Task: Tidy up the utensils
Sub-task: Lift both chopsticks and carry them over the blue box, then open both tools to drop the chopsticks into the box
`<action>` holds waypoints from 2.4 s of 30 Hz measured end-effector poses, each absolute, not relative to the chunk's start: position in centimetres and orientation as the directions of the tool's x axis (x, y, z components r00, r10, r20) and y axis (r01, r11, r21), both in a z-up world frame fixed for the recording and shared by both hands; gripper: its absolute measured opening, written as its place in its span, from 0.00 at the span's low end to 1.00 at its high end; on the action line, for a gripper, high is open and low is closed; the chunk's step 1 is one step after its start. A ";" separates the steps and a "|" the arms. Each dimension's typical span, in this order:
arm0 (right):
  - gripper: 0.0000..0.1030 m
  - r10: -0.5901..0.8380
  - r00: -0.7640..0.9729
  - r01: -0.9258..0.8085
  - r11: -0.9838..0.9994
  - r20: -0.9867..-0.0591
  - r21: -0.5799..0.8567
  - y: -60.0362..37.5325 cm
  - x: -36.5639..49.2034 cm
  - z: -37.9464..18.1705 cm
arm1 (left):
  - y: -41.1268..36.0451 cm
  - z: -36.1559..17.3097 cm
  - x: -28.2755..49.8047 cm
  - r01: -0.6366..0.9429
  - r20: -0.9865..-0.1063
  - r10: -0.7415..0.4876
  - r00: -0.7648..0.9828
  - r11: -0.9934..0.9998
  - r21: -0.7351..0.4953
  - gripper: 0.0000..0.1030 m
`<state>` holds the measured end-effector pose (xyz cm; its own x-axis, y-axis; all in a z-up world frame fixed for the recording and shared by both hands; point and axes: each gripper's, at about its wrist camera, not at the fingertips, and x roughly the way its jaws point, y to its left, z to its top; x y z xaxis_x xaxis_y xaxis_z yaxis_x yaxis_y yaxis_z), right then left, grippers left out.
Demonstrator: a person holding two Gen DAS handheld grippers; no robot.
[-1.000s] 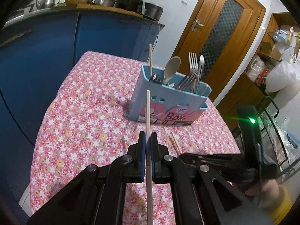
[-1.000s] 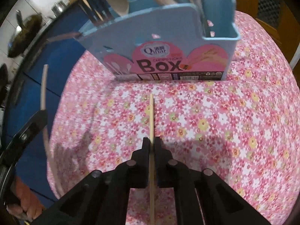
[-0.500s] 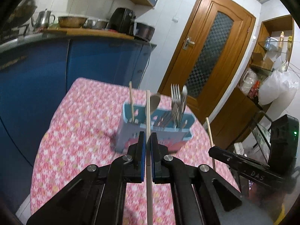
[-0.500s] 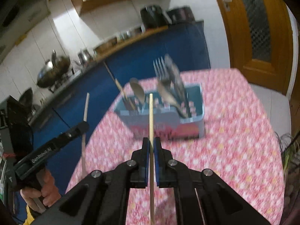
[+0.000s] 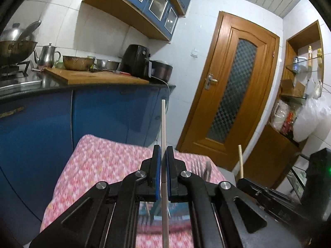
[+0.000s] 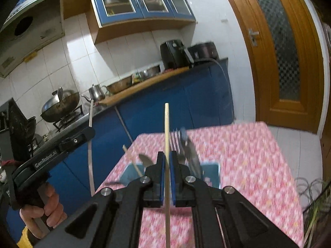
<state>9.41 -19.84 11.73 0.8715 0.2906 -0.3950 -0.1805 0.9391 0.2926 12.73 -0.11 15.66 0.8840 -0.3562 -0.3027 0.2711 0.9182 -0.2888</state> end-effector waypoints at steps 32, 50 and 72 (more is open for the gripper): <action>0.06 0.227 0.951 -0.202 0.970 -0.208 0.136 -20.5 15.9 7.0 | -3.5 10.4 17.5 0.237 -0.203 -0.270 0.941 0.956 -0.175 0.02; 0.19 0.269 0.936 -0.235 0.958 -0.227 0.166 -20.1 13.8 7.5 | -2.5 10.3 15.8 0.238 -0.265 -0.283 0.922 0.953 -0.190 0.19; 0.34 0.298 0.915 -0.250 0.948 -0.273 0.196 -17.2 3.5 10.1 | 0.7 12.6 5.8 0.178 -0.377 -0.204 0.903 0.979 -0.103 0.22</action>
